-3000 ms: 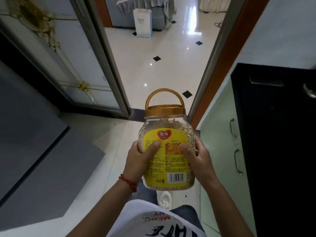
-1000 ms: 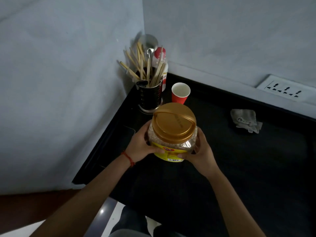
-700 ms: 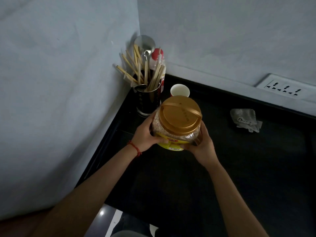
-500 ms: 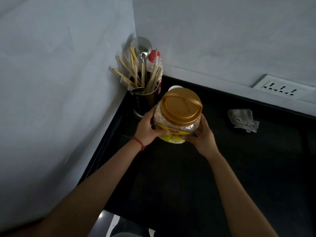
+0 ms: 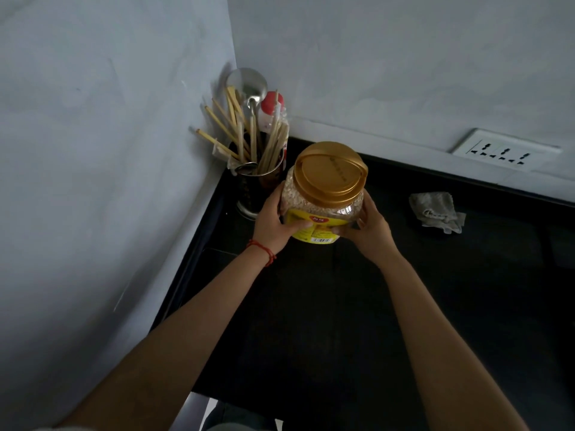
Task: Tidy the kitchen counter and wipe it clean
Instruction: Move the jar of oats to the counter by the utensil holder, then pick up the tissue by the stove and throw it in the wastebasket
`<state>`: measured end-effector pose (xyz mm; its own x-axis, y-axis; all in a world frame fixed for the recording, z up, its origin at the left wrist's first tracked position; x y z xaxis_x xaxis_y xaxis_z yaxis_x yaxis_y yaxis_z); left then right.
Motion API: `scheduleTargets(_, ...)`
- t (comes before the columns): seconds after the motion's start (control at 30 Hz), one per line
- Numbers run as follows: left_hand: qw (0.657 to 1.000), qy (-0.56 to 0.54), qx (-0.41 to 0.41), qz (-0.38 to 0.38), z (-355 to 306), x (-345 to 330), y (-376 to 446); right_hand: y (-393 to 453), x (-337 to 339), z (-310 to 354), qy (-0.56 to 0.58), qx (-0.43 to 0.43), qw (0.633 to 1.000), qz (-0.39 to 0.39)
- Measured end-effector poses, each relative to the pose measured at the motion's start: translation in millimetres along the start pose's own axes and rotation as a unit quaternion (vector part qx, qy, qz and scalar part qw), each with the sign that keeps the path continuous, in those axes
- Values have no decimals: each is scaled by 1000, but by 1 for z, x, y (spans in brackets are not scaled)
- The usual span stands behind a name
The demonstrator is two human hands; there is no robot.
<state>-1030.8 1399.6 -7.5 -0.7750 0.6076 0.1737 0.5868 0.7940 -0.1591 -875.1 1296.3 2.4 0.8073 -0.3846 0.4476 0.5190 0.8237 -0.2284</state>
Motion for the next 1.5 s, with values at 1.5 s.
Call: scheduleTargets(1.5,773,327,121,529,112,-397,-503,-813,-57,-343,397,-476,529,-579)
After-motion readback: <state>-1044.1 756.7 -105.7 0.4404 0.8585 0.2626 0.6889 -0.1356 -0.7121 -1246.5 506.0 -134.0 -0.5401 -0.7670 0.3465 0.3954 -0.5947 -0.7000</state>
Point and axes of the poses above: each hand's wrist, its own y-axis towards the middle knuckle, its own x-axis out of the back of the hand, z = x × y, the point moved 5 cm from there along y, towards the middle knuckle, and after that the axes turned 1 degree about -z, right-handed, at the moved point
